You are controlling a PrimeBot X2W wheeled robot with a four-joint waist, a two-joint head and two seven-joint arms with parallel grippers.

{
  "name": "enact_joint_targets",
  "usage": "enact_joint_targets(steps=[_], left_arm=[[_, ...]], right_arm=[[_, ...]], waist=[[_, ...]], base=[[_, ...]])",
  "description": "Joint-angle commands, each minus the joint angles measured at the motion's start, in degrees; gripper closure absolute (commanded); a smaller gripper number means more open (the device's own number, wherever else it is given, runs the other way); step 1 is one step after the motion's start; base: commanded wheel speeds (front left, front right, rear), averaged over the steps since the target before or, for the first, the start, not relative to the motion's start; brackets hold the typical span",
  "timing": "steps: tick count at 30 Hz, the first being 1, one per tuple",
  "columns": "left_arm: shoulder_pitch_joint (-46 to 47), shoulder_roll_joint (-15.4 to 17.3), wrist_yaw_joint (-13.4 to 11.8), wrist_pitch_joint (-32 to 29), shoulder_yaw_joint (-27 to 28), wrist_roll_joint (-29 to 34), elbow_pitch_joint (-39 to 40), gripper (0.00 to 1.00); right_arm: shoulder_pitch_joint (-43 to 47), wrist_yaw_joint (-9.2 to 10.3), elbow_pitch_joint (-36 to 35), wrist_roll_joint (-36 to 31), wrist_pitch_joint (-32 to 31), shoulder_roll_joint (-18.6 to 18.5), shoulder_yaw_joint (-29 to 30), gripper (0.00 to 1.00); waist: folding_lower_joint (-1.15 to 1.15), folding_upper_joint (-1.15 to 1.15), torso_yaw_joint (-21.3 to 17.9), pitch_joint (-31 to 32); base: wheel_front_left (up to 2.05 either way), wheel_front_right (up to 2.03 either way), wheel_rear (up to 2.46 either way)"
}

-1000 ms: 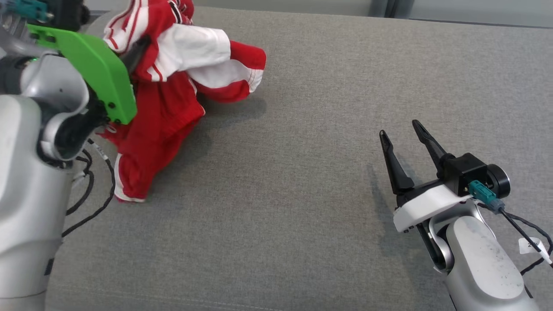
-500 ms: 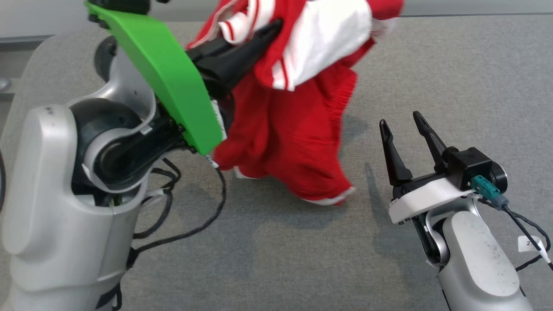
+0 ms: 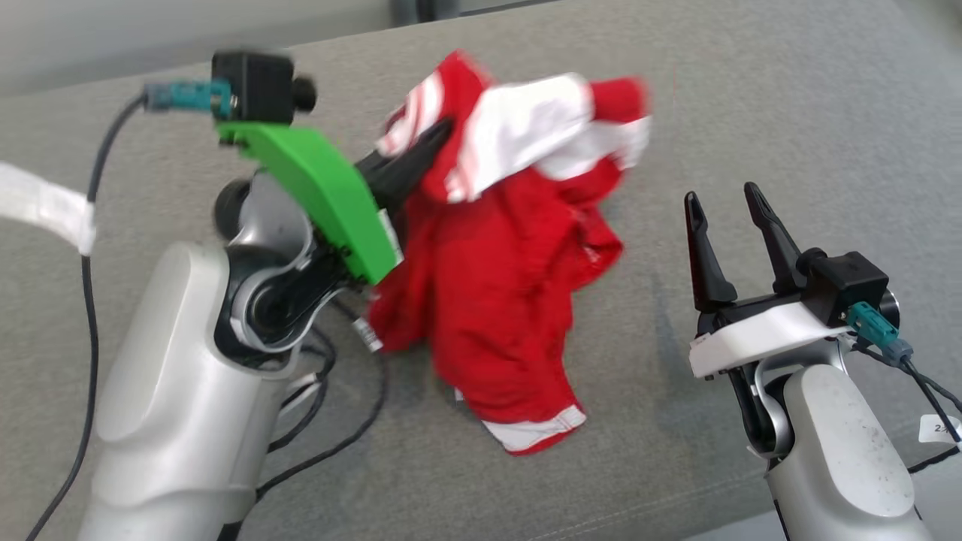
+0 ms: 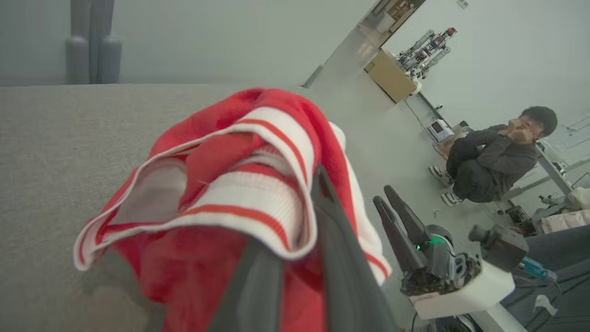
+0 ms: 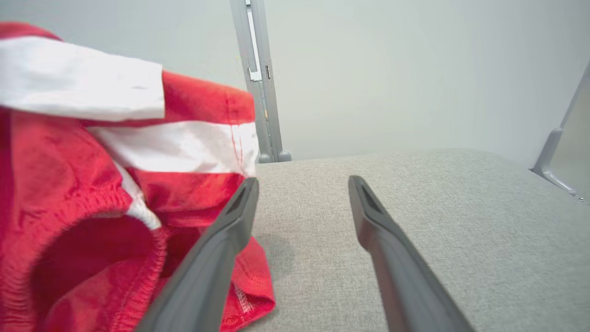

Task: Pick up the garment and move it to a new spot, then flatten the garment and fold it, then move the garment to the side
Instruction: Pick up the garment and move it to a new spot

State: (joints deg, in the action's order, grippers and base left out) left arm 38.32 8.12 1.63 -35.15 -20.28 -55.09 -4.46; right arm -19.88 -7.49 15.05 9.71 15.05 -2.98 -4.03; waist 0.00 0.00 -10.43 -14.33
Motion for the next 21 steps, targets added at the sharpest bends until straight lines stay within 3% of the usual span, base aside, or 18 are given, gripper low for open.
enact_joint_targets(steps=[1, 10, 11, 12, 13, 21], left_arm=[[-0.3, 1.4, 1.0, 2.0, 0.1, 2.4, -2.2, 1.00], [1.4, 0.2, 3.6, 14.6, -0.7, 8.2, -21.8, 1.00], [2.0, 0.4, 3.7, 15.9, -1.4, 9.4, -23.2, 0.83], [2.1, 0.2, 3.6, 16.9, -1.8, 10.3, -24.4, 0.31], [2.2, 0.0, 3.2, 17.8, -2.2, 11.2, -25.4, 0.00], [0.7, 0.0, 0.9, 20.7, -6.9, 17.5, -23.1, 0.00]], right_arm=[[0.8, 0.00, -0.1, 0.3, 0.2, 0.1, 0.0, 0.00], [1.3, 0.00, -0.5, -1.0, 0.2, 0.0, 0.2, 0.00], [1.5, 0.00, -0.5, -1.2, 0.2, 0.0, 0.4, 0.00], [1.8, 0.00, -0.4, -1.5, 0.2, 0.0, 0.5, 0.00], [2.0, 0.00, -0.4, -1.6, 0.2, 0.0, 0.6, 0.00], [4.0, 0.00, 0.1, -2.4, 0.2, -0.4, 1.5, 0.00]], waist=[[0.00, 0.00, -4.0, -2.0], [0.00, 0.00, -3.6, -2.6], [0.00, 0.00, -3.1, -2.4], [0.00, 0.00, -2.6, -2.2], [0.00, 0.00, -2.1, -1.9], [0.00, 0.00, 1.5, 0.8]], base=[[0.00, 0.00, 0.00], [0.00, 0.00, 0.00], [0.00, 0.00, 0.00], [0.00, 0.00, 0.00], [0.00, 0.00, 0.00], [0.00, 0.00, 0.00]])
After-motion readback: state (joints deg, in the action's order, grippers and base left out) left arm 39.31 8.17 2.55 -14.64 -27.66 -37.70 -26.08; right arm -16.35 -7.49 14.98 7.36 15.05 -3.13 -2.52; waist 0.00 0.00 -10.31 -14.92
